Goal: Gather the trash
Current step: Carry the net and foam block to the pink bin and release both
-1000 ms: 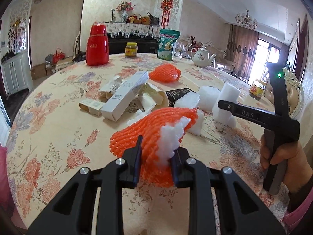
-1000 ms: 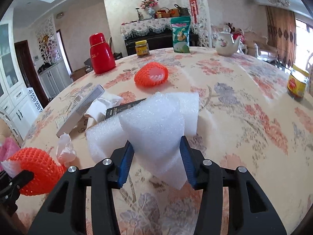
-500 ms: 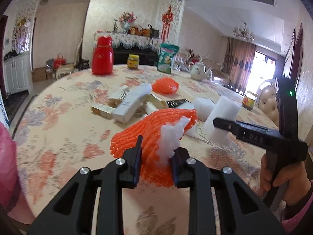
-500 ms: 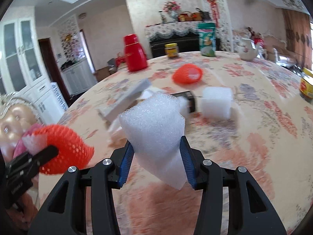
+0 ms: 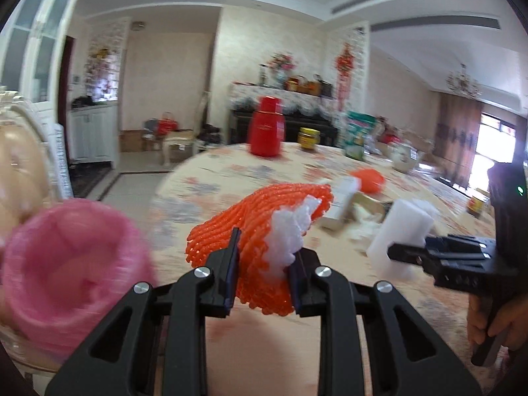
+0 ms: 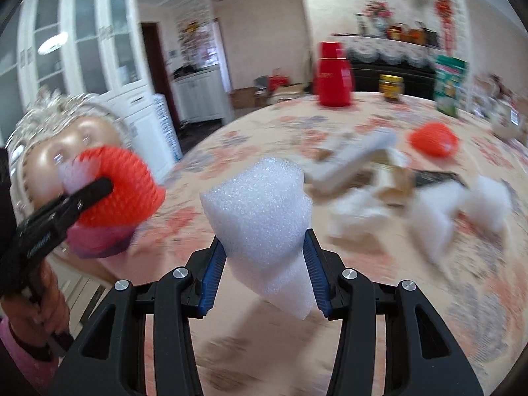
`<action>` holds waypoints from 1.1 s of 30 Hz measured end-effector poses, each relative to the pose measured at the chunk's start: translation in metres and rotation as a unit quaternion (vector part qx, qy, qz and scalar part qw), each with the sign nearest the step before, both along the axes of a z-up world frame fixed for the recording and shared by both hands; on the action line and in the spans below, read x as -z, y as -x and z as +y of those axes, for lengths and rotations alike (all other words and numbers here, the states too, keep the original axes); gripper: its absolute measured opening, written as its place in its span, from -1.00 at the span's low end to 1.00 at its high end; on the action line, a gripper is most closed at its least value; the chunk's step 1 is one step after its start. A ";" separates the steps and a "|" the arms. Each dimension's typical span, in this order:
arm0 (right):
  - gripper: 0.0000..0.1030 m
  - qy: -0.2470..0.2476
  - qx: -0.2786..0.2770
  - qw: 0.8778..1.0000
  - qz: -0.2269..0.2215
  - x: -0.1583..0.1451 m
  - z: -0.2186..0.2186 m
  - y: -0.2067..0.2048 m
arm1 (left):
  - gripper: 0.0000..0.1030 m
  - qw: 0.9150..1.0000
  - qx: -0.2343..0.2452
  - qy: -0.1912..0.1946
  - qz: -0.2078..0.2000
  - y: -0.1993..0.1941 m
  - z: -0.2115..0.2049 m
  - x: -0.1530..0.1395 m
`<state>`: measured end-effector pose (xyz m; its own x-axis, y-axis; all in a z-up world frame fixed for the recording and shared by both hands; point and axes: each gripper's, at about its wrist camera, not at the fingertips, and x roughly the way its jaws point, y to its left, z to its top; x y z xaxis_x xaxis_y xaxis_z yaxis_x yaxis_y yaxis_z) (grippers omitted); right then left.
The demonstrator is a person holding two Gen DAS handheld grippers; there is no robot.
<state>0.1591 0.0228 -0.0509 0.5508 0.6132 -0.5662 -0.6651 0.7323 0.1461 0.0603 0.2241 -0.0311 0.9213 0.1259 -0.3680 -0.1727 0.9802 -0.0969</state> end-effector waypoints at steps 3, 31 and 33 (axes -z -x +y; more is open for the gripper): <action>-0.12 -0.004 -0.043 0.999 -0.003 -0.004 0.033 0.007 | -0.51 0.999 -0.039 -0.008 -0.003 0.015 0.029 -0.006; -0.05 -0.035 -0.253 0.967 0.019 -0.005 0.298 0.019 | -0.38 0.975 -0.213 0.019 0.058 0.053 0.230 0.015; 0.04 -0.024 -0.248 0.968 0.016 0.001 0.300 0.018 | -0.16 0.971 -0.229 0.006 0.061 0.054 0.230 0.015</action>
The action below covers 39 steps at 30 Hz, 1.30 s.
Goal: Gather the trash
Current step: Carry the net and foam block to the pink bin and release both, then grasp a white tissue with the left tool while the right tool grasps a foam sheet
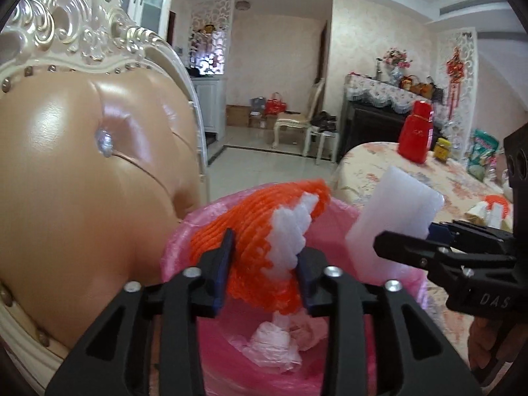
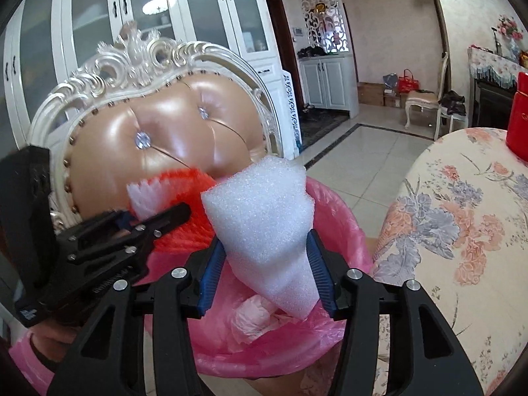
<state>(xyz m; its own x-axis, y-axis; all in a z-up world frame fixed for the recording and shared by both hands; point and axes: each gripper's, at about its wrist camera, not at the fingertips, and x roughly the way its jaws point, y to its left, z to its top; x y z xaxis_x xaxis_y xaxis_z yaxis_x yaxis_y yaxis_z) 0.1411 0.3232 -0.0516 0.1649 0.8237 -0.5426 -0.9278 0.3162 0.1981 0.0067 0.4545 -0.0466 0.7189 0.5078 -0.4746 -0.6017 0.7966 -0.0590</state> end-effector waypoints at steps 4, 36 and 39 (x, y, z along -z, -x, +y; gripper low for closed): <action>0.16 -0.002 0.007 1.000 0.000 0.004 -0.012 -0.003 | 0.29 0.999 -0.029 -0.019 -0.013 0.010 -0.003 -0.006; 0.35 0.001 0.380 0.925 -0.010 0.007 -0.407 -0.069 | 0.91 0.958 0.280 -0.047 0.026 -0.133 -0.284 -0.001; 0.35 0.014 0.421 0.907 0.010 0.013 -0.435 -0.086 | 0.91 0.951 0.308 -0.018 0.032 -0.159 -0.315 0.004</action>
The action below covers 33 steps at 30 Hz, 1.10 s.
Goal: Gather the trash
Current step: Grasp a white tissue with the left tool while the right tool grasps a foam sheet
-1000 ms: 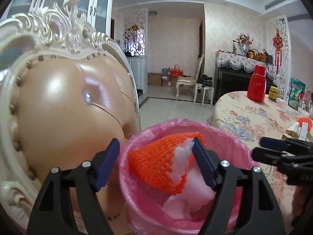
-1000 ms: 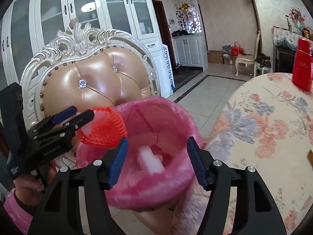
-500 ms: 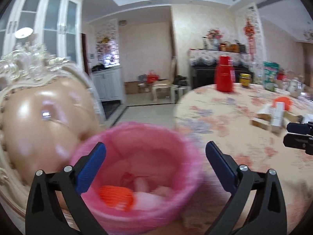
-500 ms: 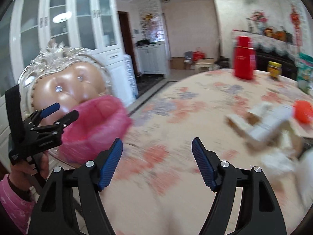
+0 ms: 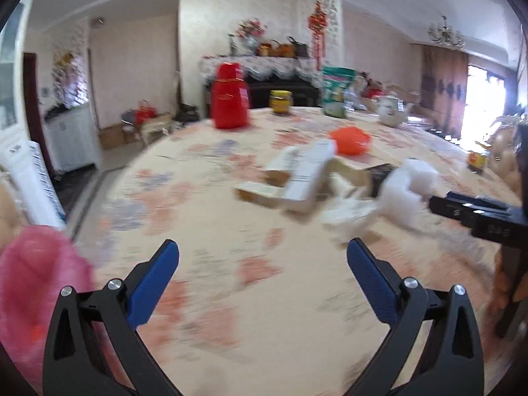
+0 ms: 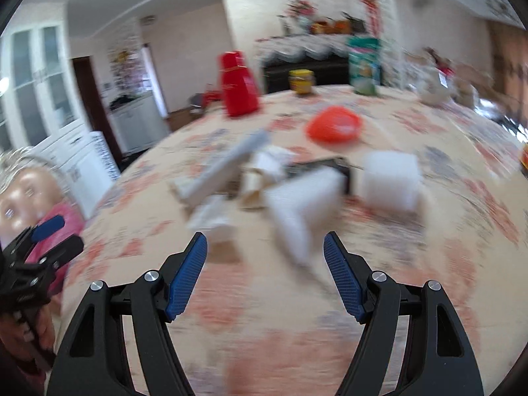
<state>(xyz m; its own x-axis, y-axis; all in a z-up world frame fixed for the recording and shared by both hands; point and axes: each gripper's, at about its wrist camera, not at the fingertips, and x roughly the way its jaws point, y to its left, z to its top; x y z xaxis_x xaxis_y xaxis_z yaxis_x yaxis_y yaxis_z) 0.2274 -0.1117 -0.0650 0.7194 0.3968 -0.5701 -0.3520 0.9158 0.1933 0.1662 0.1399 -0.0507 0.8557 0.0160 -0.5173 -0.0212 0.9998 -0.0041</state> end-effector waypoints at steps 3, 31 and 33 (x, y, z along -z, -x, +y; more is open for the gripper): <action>0.35 0.003 0.018 1.000 0.025 0.008 -0.013 -0.019 | 0.91 1.000 0.006 0.015 0.020 -0.017 -0.021 0.008; -0.62 -0.069 0.051 0.995 0.059 0.023 -0.054 -0.043 | 0.64 0.994 0.011 0.000 0.110 -0.108 -0.082 0.031; -0.62 -0.071 0.051 0.994 0.058 0.023 -0.055 -0.043 | 0.59 0.992 0.003 0.000 0.123 -0.119 -0.083 0.037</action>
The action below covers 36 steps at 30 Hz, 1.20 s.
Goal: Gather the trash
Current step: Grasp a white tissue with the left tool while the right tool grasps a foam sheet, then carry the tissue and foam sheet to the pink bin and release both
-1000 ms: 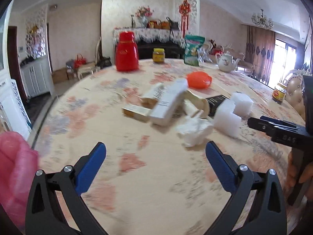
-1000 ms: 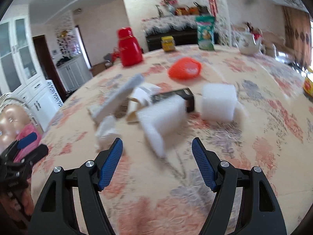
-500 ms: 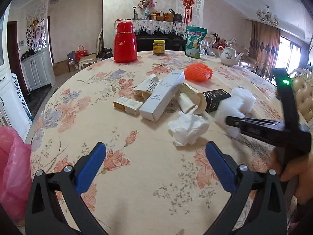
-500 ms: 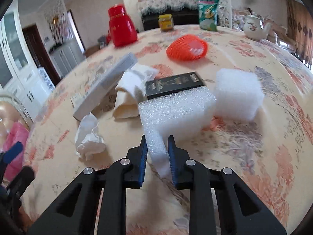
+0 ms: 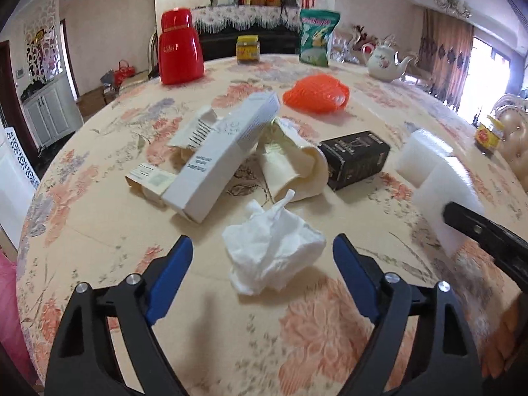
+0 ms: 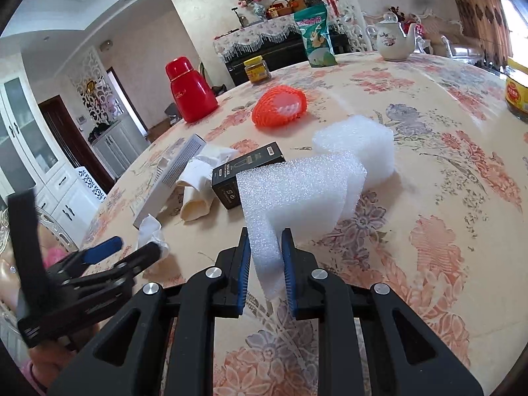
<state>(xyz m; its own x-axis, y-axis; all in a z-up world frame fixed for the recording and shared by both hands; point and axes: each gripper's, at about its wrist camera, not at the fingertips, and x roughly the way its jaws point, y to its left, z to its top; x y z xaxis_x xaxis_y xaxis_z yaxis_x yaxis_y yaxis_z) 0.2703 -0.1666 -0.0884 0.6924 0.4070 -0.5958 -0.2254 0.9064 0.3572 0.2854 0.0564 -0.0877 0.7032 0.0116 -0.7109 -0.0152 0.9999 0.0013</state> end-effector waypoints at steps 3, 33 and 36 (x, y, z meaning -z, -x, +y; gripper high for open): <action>-0.62 0.004 -0.002 1.000 -0.004 -0.001 0.001 0.002 | 0.31 1.000 -0.001 0.005 0.022 -0.011 -0.002 0.007; -0.62 0.024 -0.049 0.997 -0.049 -0.013 0.017 0.016 | -0.70 0.995 0.013 0.062 -0.079 0.087 0.019 -0.020; -0.62 0.034 -0.074 0.995 -0.061 -0.016 0.028 0.023 | -0.70 0.995 0.011 0.059 -0.086 0.098 0.028 -0.023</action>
<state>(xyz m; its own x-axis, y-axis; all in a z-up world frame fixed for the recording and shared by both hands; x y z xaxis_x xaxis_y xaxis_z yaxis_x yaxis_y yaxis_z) 0.2476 -0.1391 -0.0723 0.6961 0.4719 -0.5410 -0.3962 0.8810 0.2586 0.1878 0.0845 -0.0646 0.8137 -0.0810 -0.5756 0.0167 0.9931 -0.1161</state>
